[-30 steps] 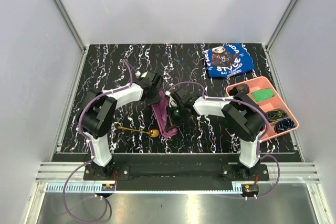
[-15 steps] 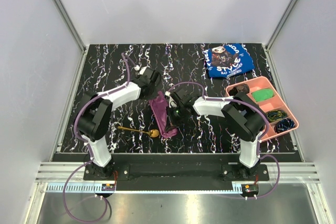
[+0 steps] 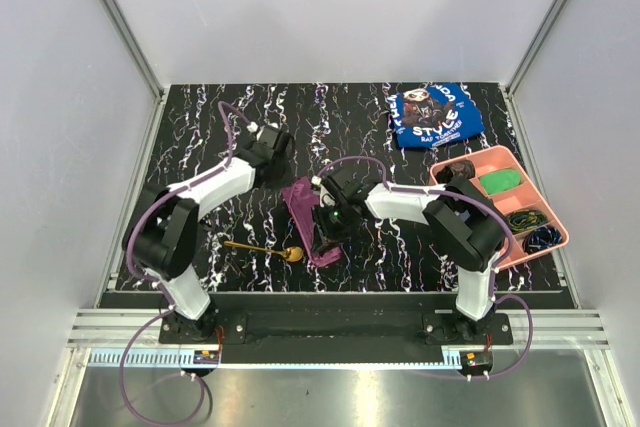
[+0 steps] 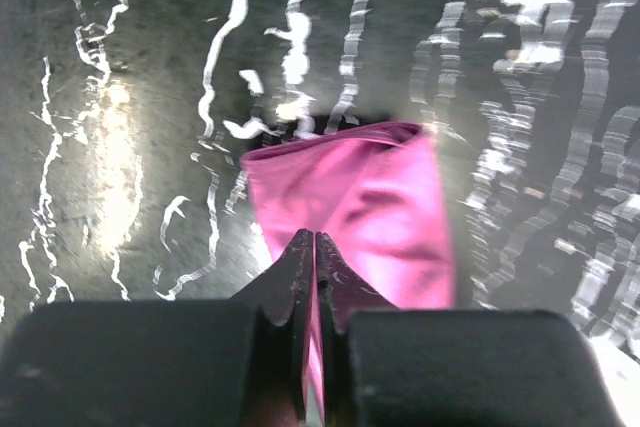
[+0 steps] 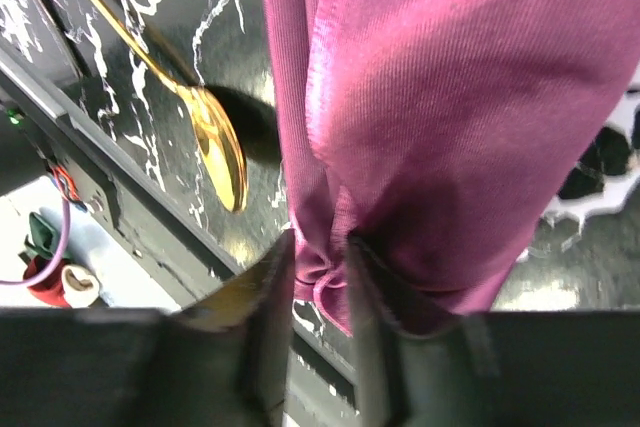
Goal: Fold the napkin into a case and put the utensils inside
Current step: Fold the 2/3-rectangle-folded napkin at the center of the board.
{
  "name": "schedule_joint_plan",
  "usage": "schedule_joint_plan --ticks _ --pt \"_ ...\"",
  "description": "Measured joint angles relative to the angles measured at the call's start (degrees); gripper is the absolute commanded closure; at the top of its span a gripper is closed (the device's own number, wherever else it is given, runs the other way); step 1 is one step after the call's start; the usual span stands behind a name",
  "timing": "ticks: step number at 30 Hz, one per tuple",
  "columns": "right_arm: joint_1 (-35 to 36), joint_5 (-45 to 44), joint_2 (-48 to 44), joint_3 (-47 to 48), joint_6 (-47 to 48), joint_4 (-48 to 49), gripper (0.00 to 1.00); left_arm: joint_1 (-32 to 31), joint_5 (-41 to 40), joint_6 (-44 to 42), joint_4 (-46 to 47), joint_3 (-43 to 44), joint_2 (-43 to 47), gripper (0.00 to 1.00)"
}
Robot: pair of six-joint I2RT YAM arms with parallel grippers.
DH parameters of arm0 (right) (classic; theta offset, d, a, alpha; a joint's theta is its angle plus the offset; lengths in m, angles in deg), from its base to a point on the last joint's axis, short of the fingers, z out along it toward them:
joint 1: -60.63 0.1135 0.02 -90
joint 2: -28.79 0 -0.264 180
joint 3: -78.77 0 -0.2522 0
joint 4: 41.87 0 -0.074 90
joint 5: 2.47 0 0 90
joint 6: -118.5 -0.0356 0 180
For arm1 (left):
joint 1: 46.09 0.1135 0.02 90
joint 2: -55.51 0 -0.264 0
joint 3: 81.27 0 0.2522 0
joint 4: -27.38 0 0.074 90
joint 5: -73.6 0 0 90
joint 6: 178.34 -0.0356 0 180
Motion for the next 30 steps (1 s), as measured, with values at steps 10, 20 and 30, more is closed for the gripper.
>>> schedule_joint_plan --ticks 10,20,30 --pt "-0.8 -2.1 -1.9 8.5 2.7 -11.5 0.34 5.7 6.5 -1.0 0.1 0.1 6.5 0.82" --pt "-7.7 -2.3 0.0 19.7 4.9 -14.0 0.78 6.9 12.8 -1.2 0.8 0.2 2.0 0.91" --pt "-7.0 -0.9 9.5 19.1 4.6 -11.2 0.88 7.2 13.8 0.4 3.6 -2.0 -0.1 0.94"
